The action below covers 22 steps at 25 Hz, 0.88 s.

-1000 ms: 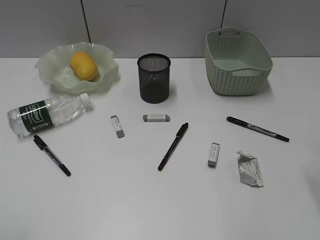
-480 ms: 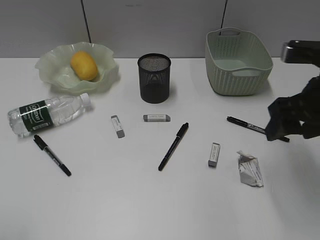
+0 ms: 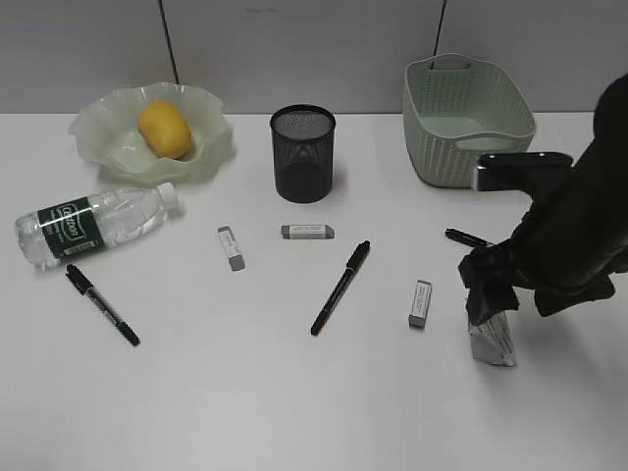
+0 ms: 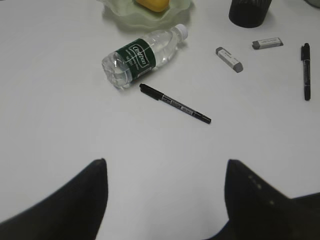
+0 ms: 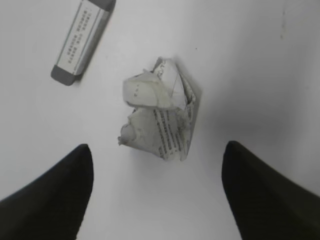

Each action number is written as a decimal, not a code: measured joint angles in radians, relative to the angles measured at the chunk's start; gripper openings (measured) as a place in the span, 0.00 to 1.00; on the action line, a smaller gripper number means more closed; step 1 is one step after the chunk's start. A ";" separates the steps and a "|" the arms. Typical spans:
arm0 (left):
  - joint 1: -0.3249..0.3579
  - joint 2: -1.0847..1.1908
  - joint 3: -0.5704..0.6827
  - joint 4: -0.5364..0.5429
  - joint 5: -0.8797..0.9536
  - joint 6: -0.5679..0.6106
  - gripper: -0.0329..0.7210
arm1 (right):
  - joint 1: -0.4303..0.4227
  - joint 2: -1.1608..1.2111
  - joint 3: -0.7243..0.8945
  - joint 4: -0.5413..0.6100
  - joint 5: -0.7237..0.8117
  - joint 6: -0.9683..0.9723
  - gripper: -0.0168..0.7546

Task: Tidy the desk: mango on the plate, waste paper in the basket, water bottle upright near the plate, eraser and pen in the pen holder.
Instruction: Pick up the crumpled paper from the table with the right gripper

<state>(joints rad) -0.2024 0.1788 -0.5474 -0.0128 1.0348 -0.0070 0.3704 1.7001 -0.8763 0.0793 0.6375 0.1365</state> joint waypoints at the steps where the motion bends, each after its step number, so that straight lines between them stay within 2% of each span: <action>1: 0.000 0.000 0.000 0.000 0.000 0.000 0.77 | 0.000 0.019 0.000 0.000 -0.013 0.000 0.84; 14: 0.000 0.000 0.000 0.000 0.000 0.000 0.77 | 0.000 0.128 0.000 -0.023 -0.111 -0.024 0.84; 22: 0.000 0.000 0.000 0.000 0.000 0.000 0.77 | 0.000 0.136 0.000 -0.023 -0.133 -0.037 0.78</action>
<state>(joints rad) -0.2024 0.1788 -0.5474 -0.0133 1.0348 -0.0070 0.3704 1.8359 -0.8763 0.0565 0.5049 0.0993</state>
